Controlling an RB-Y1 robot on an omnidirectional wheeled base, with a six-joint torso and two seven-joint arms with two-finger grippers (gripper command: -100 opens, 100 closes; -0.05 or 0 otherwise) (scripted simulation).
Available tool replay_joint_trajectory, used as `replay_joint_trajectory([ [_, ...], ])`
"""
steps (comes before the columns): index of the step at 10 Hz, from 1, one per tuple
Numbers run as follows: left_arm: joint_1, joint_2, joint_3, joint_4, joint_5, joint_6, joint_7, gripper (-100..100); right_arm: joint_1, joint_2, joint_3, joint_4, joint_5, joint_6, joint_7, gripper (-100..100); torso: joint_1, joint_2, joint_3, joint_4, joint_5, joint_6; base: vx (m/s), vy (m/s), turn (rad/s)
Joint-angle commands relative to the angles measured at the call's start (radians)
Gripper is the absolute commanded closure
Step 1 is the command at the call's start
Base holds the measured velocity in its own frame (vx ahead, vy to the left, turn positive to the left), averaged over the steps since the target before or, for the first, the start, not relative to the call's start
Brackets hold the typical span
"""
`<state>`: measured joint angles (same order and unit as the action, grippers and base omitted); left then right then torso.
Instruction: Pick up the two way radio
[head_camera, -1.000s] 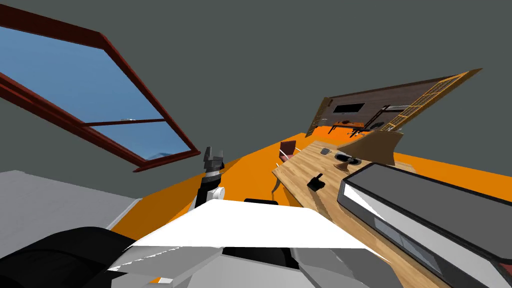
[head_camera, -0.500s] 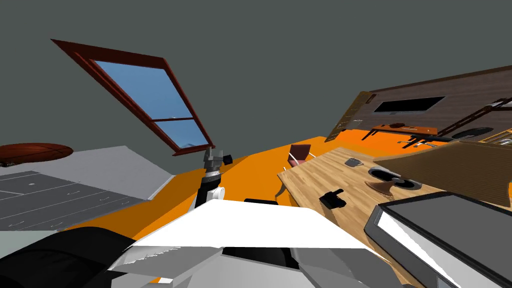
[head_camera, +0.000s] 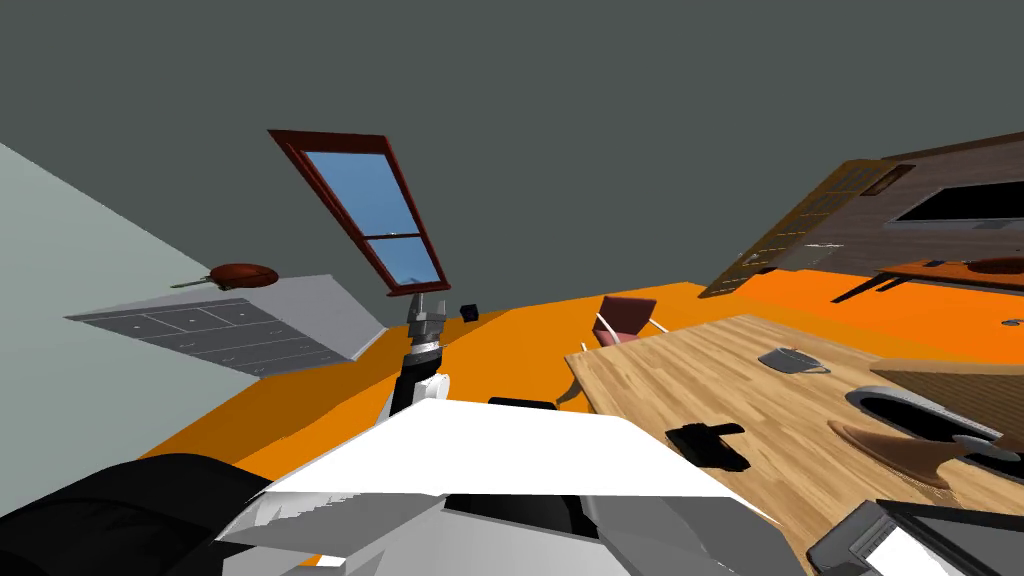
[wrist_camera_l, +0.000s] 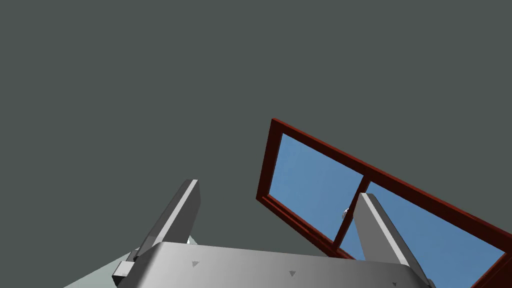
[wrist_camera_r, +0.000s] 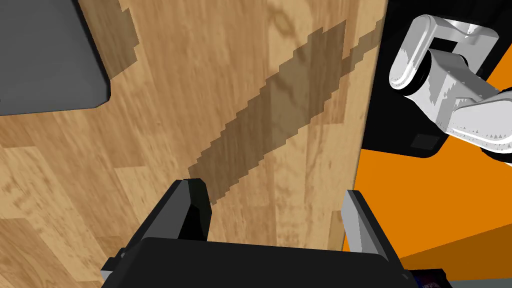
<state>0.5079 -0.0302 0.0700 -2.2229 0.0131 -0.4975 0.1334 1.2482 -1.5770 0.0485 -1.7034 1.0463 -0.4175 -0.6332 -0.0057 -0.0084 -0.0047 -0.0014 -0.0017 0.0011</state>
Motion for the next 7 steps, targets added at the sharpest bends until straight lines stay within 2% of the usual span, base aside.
replay_joint_trajectory([
  [1, 0.000, 0.000, 0.000, 0.000, 0.000, 0.000, 0.000, 0, 0.008, -0.050, -0.013, 0.016, 0.014, 0.002, -0.017, -100, 0.000, 0.000, 0.000, 0.000, 0.000, 0.000, 0.011, -0.088, 0.307],
  [3, 0.000, 0.000, 0.000, 0.000, 0.000, 0.000, 0.000, 0, 0.012, -0.093, -0.021, 0.026, 0.028, 0.006, -0.033, -100, 0.000, 0.000, 0.000, 0.000, 0.000, 0.000, 0.020, -0.068, 0.313],
  [5, 0.000, 0.000, 0.000, 0.000, 0.000, 0.000, 0.000, 0, 0.013, -0.121, -0.026, 0.029, 0.037, 0.008, -0.043, -100, 0.002, -0.001, 0.000, 0.000, 0.000, 0.001, 0.025, -0.037, 0.183],
  [6, 0.000, 0.000, 0.000, 0.000, 0.000, 0.000, 0.000, 0, 0.001, -0.108, -0.015, 0.034, 0.037, 0.003, -0.038, -100, 0.003, -0.001, 0.000, 0.000, 0.001, 0.001, 0.013, -0.016, 0.031],
  [7, 0.000, 0.000, 0.000, 0.000, 0.000, 0.000, 0.000, 0, 0.001, -0.110, -0.016, 0.034, 0.037, 0.003, -0.039, 0, 0.005, 0.000, 0.000, 0.000, 0.001, 0.002, 0.000, 0.000, 0.000],
])
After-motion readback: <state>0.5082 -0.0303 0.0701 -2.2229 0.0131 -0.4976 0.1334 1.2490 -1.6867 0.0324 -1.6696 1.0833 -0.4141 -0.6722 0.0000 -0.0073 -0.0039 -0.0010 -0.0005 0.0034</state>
